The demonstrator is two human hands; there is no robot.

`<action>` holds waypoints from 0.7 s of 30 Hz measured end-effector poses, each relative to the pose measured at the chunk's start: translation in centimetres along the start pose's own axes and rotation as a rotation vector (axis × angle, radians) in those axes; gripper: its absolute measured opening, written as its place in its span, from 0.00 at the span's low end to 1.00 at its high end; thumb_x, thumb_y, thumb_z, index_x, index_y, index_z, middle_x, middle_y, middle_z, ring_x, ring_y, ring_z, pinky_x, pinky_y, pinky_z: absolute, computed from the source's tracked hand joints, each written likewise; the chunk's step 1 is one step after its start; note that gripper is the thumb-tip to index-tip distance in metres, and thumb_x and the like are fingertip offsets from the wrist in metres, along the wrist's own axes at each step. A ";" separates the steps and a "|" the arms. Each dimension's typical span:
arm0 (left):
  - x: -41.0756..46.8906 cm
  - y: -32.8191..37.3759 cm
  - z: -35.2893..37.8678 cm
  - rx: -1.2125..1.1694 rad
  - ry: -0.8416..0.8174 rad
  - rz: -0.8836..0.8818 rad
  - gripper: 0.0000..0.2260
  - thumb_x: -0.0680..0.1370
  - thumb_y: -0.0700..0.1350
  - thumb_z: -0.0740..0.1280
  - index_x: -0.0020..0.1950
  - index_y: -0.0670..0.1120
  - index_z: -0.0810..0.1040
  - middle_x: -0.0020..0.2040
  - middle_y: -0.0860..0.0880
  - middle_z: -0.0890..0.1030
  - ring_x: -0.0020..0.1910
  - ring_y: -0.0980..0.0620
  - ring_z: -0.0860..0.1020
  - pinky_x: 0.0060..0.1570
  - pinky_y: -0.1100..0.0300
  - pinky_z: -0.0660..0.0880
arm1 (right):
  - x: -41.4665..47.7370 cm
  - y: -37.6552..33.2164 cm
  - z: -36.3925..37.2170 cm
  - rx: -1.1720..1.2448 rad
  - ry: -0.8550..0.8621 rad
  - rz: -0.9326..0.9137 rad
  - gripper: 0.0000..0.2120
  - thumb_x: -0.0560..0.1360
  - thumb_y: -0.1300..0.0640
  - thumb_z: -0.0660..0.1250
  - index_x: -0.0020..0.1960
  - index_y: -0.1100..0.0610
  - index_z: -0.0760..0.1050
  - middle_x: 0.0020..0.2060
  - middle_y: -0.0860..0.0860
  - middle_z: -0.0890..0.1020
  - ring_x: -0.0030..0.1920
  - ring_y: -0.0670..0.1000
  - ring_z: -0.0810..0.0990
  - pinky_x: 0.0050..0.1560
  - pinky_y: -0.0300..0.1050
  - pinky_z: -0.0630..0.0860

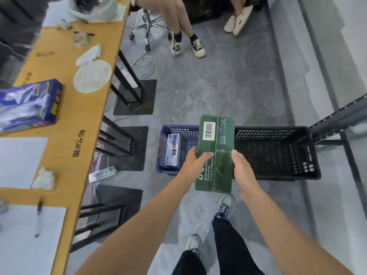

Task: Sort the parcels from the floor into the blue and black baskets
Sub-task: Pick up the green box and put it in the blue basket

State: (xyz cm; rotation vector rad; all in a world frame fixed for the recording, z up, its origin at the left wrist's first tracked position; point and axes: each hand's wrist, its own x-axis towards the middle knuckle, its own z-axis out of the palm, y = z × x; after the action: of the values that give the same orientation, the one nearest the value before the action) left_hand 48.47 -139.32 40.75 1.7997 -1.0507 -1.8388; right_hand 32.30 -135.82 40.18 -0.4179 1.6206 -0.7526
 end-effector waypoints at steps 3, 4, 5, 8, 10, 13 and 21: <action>3.2 0.5 -0.7 -0.015 0.054 -0.061 0.43 0.66 0.68 0.70 0.76 0.51 0.66 0.67 0.51 0.79 0.64 0.48 0.80 0.68 0.42 0.75 | 3.9 -0.8 1.1 -0.021 -0.038 0.006 0.22 0.84 0.38 0.56 0.73 0.45 0.74 0.68 0.43 0.78 0.69 0.47 0.75 0.76 0.57 0.68; 4.2 0.4 -1.0 -0.017 0.075 -0.086 0.44 0.65 0.69 0.70 0.78 0.53 0.64 0.68 0.51 0.78 0.65 0.48 0.79 0.69 0.42 0.74 | 5.1 -1.0 1.5 -0.039 -0.045 0.016 0.23 0.85 0.39 0.56 0.76 0.46 0.71 0.70 0.42 0.76 0.70 0.46 0.73 0.77 0.56 0.66; 5.2 0.3 -1.4 -0.022 0.089 -0.099 0.45 0.65 0.70 0.70 0.78 0.53 0.64 0.69 0.50 0.78 0.65 0.48 0.79 0.69 0.42 0.74 | 6.3 -1.2 1.9 -0.054 -0.054 0.032 0.24 0.86 0.40 0.55 0.79 0.47 0.69 0.72 0.42 0.73 0.72 0.46 0.71 0.78 0.54 0.65; 8.5 -0.5 -2.5 -0.032 0.114 -0.138 0.41 0.66 0.69 0.70 0.73 0.52 0.66 0.66 0.50 0.79 0.62 0.48 0.80 0.67 0.42 0.75 | 9.8 -1.2 3.4 -0.111 -0.074 0.068 0.26 0.87 0.40 0.54 0.81 0.47 0.64 0.78 0.45 0.68 0.77 0.49 0.67 0.79 0.54 0.62; 10.7 -1.2 -3.5 -0.039 0.108 -0.172 0.39 0.66 0.69 0.70 0.72 0.53 0.67 0.65 0.49 0.78 0.62 0.47 0.80 0.67 0.41 0.75 | 12.1 -1.0 4.7 -0.139 -0.074 0.090 0.26 0.87 0.41 0.54 0.82 0.48 0.63 0.79 0.46 0.67 0.78 0.50 0.65 0.76 0.52 0.61; 14.6 -2.3 -4.9 -0.034 0.103 -0.224 0.37 0.69 0.68 0.71 0.73 0.53 0.66 0.66 0.50 0.77 0.62 0.48 0.79 0.67 0.43 0.75 | 16.1 -0.4 6.6 -0.157 -0.054 0.123 0.24 0.87 0.42 0.54 0.82 0.48 0.64 0.79 0.46 0.67 0.79 0.51 0.65 0.76 0.51 0.60; 28.5 -8.9 -9.2 0.047 0.044 -0.311 0.32 0.69 0.68 0.68 0.67 0.54 0.67 0.62 0.49 0.78 0.62 0.47 0.79 0.66 0.41 0.74 | 29.9 6.2 12.6 -0.171 -0.018 0.186 0.25 0.87 0.42 0.54 0.82 0.48 0.63 0.80 0.46 0.65 0.79 0.50 0.65 0.80 0.53 0.59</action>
State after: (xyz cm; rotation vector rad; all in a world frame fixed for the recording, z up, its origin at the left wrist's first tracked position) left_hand 55.89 -155.98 15.44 2.1207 -0.8412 -1.9486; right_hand 39.55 -153.77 13.39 -0.3878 1.6871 -0.4715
